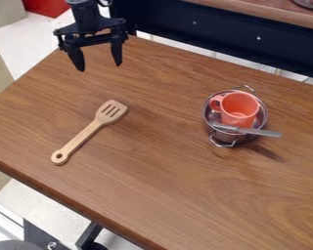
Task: Take the pink cup from the silver pot and put it in the left side
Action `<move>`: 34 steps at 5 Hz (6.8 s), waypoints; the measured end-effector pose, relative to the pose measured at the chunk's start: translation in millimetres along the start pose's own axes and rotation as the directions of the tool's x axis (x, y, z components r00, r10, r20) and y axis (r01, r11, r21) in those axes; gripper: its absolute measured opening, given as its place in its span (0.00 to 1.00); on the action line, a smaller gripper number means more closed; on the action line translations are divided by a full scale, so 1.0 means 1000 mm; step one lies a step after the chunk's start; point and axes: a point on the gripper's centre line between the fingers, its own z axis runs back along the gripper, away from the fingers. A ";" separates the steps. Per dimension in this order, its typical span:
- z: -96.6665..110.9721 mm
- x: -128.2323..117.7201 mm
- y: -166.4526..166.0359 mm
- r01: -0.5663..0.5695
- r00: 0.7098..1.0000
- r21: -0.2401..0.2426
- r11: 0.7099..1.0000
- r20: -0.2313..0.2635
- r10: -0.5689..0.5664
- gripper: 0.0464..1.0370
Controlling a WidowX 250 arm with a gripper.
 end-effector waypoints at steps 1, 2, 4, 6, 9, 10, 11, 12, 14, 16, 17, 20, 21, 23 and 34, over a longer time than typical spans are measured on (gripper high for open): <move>-0.014 -0.004 0.001 -0.008 0.999 0.008 1.000 -0.039 0.009 0.96; -0.022 -0.012 -0.019 -0.044 0.997 0.011 0.999 -0.069 0.044 0.96; -0.031 -0.034 -0.061 -0.027 0.989 -0.048 0.998 -0.149 0.020 0.96; -0.023 -0.054 -0.111 0.048 0.994 -0.083 0.995 -0.099 -0.056 0.96; -0.029 -0.064 -0.156 0.014 0.998 -0.065 0.998 -0.060 -0.018 0.96; -0.030 -0.063 -0.160 0.002 0.999 -0.067 0.998 -0.035 -0.005 0.96; -0.032 -0.064 -0.163 0.000 1.000 -0.077 0.997 -0.030 -0.003 0.96; -0.038 -0.068 -0.167 -0.023 0.999 -0.074 0.997 -0.045 0.020 0.96; -0.049 -0.069 -0.180 -0.086 0.995 -0.080 0.993 -0.065 0.081 0.96; -0.054 -0.070 -0.189 -0.129 0.989 -0.082 0.988 -0.086 0.122 0.96; -0.055 -0.073 -0.192 -0.111 0.991 -0.093 0.989 -0.079 0.104 0.96; -0.070 -0.085 -0.189 -0.087 0.996 -0.076 0.993 -0.043 0.084 0.91; -0.078 -0.085 -0.191 -0.109 0.993 -0.061 0.992 -0.059 0.105 0.64; -0.082 -0.085 -0.192 -0.127 0.991 -0.053 0.990 -0.056 0.124 0.12; -0.037 0.005 -0.027 -0.246 0.964 -0.009 0.969 0.102 0.245 0.01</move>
